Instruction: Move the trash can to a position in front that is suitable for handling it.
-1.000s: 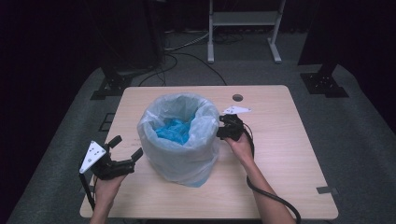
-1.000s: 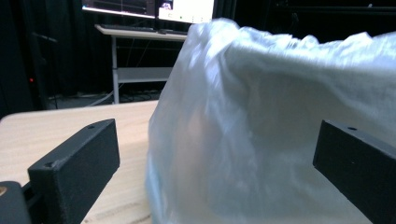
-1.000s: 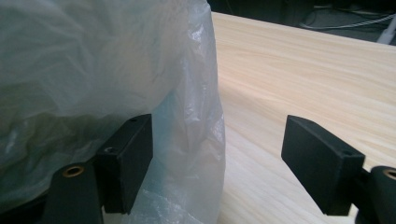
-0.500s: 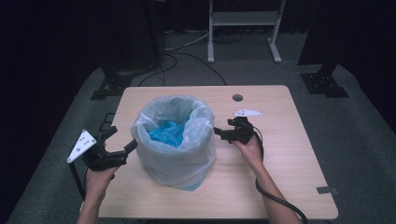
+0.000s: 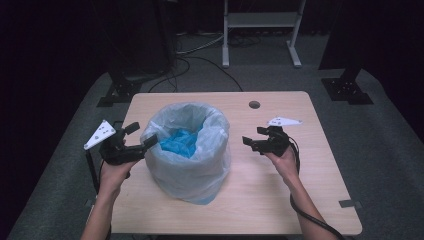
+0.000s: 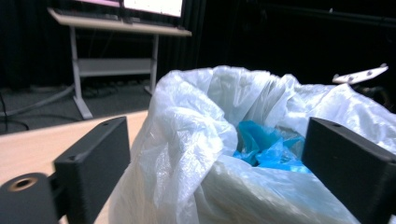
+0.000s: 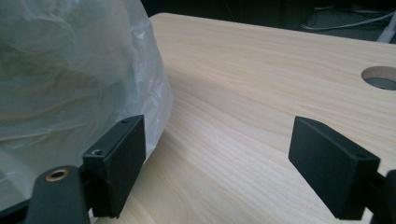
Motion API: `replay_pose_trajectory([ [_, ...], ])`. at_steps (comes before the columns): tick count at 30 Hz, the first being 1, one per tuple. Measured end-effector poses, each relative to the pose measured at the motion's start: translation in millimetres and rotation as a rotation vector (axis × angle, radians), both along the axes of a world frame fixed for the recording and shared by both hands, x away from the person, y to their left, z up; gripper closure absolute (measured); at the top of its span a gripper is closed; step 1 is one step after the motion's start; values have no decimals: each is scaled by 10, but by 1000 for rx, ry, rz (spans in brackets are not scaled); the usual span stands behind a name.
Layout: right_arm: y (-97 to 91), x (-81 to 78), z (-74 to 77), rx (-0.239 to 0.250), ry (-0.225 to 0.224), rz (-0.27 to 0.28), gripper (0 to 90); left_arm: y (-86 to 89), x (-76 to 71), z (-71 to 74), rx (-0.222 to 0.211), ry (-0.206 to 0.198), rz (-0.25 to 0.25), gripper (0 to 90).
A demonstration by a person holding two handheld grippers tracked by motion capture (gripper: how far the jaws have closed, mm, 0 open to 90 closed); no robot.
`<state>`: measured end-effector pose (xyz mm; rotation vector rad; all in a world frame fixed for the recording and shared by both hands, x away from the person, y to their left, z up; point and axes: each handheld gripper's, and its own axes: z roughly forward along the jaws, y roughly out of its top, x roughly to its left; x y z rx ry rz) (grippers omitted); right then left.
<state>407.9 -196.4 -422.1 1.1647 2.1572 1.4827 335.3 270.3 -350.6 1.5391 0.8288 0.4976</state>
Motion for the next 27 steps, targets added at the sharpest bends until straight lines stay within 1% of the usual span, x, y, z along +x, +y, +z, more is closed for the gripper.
replay_pose_trajectory([
  [1,-29,-21,29,2,-9,-1,178,-5,22,-3,5,13,-7,127],
  [3,-40,-33,44,6,-10,-2,178,-19,64,-3,11,38,-1,135],
  [4,-54,-45,61,8,-17,-1,178,-20,78,-1,16,40,-2,146],
  [5,-64,-66,92,9,-29,6,178,-23,87,3,20,41,-2,209],
  [6,-64,-66,92,9,-29,6,178,-26,95,6,25,41,3,209],
  [8,-63,-84,118,14,-38,14,178,-38,127,9,20,49,3,211],
  [9,-59,-87,125,14,-39,17,178,-47,143,14,37,50,5,226],
  [10,-47,-92,135,16,-38,20,178,-53,154,17,50,50,5,261],
  [12,-29,-100,151,16,-46,27,178,-56,169,20,49,56,1,330],
  [14,-13,-109,165,17,-51,32,178,-53,167,33,54,50,7,399],
  [17,32,-117,200,26,-50,47,178,-60,162,39,58,61,9,449],
  [18,70,-118,234,33,-54,56,178,-62,148,46,72,50,19,502],
  [22,121,-114,291,46,-52,75,178,-50,132,56,75,40,37,588],
  [23,135,-113,313,47,-54,81,178,-41,125,65,83,32,41,588],
  [25,148,-112,361,66,-58,96,178,-37,109,80,94,12,57,626],
  [26,152,-115,420,89,-61,106,178,-35,95,97,100,-3,68,667],
  [27,153,-116,450,103,-64,111,178,-35,95,97,100,-3,68,688],
])
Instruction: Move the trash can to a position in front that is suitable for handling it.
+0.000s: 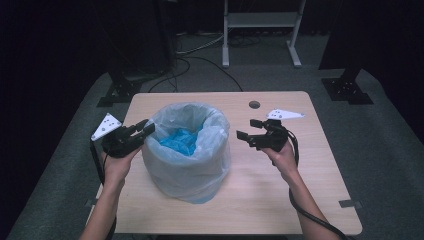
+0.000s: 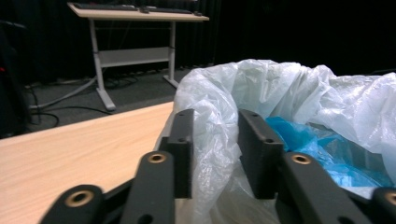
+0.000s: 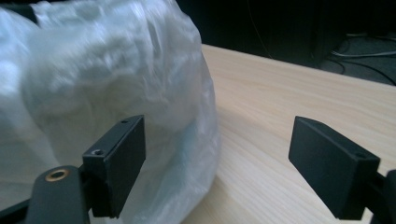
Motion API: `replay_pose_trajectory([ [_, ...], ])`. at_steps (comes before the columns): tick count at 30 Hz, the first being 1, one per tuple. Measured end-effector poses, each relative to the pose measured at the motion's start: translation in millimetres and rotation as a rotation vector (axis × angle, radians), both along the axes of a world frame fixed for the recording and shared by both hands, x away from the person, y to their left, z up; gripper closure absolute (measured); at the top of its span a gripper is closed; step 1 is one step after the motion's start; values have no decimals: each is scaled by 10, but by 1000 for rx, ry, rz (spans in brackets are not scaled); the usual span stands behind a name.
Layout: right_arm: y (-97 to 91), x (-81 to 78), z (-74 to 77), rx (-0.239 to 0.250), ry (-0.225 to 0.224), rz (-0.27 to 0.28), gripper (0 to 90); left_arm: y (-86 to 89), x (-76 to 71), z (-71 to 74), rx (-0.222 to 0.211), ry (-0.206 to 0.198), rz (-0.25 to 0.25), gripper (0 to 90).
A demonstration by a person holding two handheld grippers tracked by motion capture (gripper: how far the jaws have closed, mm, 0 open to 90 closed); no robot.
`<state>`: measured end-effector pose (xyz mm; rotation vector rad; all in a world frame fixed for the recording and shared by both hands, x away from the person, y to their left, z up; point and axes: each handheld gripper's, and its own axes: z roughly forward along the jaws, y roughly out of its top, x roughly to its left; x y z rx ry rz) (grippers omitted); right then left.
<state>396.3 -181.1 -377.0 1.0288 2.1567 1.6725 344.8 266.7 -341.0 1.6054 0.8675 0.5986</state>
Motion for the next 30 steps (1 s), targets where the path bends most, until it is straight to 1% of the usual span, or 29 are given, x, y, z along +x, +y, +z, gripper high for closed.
replay_pose_trajectory([
  [1,0,0,0,0,0,0,178,3,-9,9,5,-7,5,688],
  [4,13,-5,103,31,-8,25,177,4,-29,37,19,-27,11,788],
  [5,38,-7,172,52,-15,47,172,5,-33,45,21,-32,9,824],
  [6,38,-7,172,52,-15,47,172,7,-38,51,25,-35,8,824],
  [9,103,8,260,89,-15,89,163,4,-50,58,33,-42,6,848],
  [10,132,19,286,97,-14,100,163,5,-56,58,28,-44,7,855],
  [13,238,56,345,105,-7,127,163,16,-72,66,30,-49,5,871],
  [15,320,82,373,90,-5,139,163,21,-81,76,25,-49,0,876],
  [16,359,96,384,82,-6,144,163,23,-84,82,27,-47,-9,878],
  [20,532,160,410,56,-2,160,163,32,-107,103,29,-50,-19,884],
  [21,532,160,410,56,-2,160,163,42,-112,110,24,-52,-21,884],
  [23,632,200,407,27,2,162,165,62,-119,125,14,-53,-22,885],
  [25,654,210,404,22,-1,161,167,72,-123,137,15,-55,-23,885],
  [27,710,235,403,6,3,159,175,85,-127,151,12,-57,-22,887],
  [28,746,249,406,-9,-3,148,260,98,-128,159,10,-62,-20,889],
  [29,746,249,406,-9,-3,148,260,103,-129,164,1,-61,-19,889],
  [30,770,255,412,-28,-11,133,352,113,-128,169,-2,-61,-18,889],
])
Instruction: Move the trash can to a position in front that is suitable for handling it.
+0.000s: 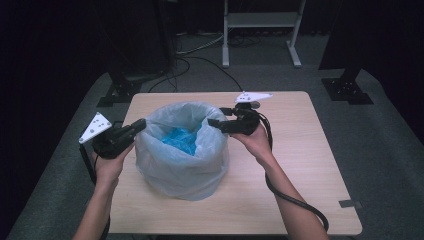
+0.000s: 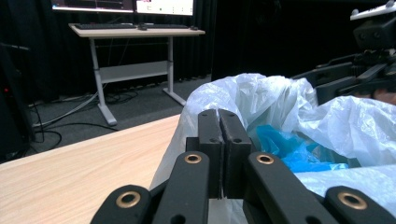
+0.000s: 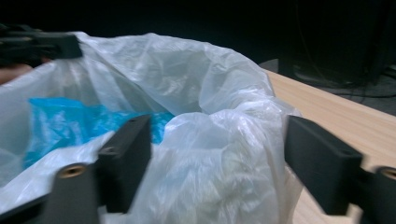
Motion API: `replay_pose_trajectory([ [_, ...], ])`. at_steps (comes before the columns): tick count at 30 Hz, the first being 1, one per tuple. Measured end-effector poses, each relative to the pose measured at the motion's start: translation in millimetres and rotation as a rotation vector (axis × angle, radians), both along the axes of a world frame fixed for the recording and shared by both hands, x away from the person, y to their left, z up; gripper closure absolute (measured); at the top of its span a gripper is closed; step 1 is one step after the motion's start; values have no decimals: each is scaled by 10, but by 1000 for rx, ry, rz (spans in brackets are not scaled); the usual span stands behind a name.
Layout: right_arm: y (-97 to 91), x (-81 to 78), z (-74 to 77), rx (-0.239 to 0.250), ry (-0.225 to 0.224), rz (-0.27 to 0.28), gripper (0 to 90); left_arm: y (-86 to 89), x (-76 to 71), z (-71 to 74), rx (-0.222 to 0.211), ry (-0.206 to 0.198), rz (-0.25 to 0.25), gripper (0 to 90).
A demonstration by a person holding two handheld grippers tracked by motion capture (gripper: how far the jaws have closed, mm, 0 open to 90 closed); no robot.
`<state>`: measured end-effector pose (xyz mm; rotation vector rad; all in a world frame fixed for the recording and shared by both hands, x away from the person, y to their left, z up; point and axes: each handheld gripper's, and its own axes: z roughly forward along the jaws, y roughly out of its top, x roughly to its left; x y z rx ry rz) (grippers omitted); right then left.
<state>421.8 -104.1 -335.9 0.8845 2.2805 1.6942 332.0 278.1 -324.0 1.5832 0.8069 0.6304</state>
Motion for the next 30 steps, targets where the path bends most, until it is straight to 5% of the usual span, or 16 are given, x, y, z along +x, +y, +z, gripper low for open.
replay_pose_trajectory([
  [8,80,14,38,-57,-69,-107,703,-71,33,61,-33,-8,-23,889],
  [15,138,-12,108,-78,-85,-164,819,-204,69,128,-37,-6,-60,890],
  [16,134,-26,150,-71,-90,-161,881,-235,80,144,-40,-4,-69,890],
  [30,557,-225,332,-68,-86,-9,886,-494,121,253,-40,-2,-144,892],
])
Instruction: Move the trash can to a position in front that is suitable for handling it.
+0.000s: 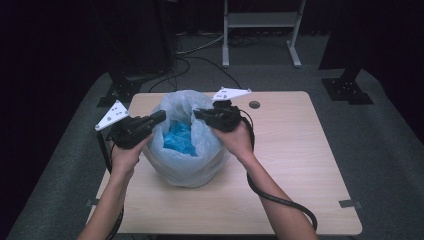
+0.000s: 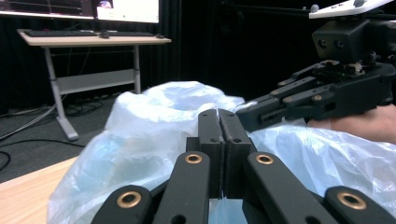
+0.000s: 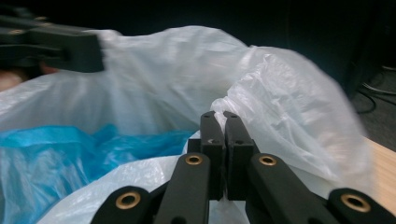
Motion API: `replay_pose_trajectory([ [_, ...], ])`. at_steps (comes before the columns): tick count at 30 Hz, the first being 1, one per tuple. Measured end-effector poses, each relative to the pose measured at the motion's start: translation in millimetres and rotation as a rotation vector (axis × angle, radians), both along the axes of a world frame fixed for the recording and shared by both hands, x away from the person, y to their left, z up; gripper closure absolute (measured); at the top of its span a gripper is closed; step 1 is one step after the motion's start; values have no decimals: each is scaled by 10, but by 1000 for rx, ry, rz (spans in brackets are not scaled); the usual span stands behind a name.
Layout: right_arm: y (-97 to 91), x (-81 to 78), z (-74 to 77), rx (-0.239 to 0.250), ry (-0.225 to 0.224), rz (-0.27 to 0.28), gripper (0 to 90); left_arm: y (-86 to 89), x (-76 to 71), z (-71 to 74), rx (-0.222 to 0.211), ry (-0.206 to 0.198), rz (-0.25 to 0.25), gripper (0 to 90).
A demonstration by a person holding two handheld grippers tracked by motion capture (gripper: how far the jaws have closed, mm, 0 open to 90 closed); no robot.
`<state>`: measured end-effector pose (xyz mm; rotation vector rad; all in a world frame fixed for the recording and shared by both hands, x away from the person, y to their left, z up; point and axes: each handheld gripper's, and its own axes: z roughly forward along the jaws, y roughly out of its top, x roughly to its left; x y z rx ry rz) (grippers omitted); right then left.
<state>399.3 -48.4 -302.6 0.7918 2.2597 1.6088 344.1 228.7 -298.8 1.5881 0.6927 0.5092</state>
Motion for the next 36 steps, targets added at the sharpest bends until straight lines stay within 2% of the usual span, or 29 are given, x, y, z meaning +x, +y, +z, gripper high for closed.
replay_pose_trajectory([
  [4,125,-79,32,-26,-24,27,886,-61,-4,30,17,2,-22,893],
  [5,165,-120,50,-47,-48,36,886,-95,-4,49,32,3,-32,893],
  [10,226,-208,83,-62,-81,58,886,-151,1,76,45,13,-50,893],
  [14,290,-304,96,-67,-106,118,886,-196,18,102,53,25,-62,892],
  [16,294,-320,96,-65,-109,129,886,-206,36,110,53,40,-70,891],
  [19,283,-358,86,-66,-111,146,886,-214,54,108,40,59,-82,887],
  [26,276,-393,43,-87,-117,171,886,-216,103,69,-1,121,-115,806],
  [31,286,-414,44,-93,-129,185,885,-218,133,96,-29,155,-139,762],
  [36,300,-450,53,-89,-150,214,885,-236,176,105,-27,190,-149,690],
])
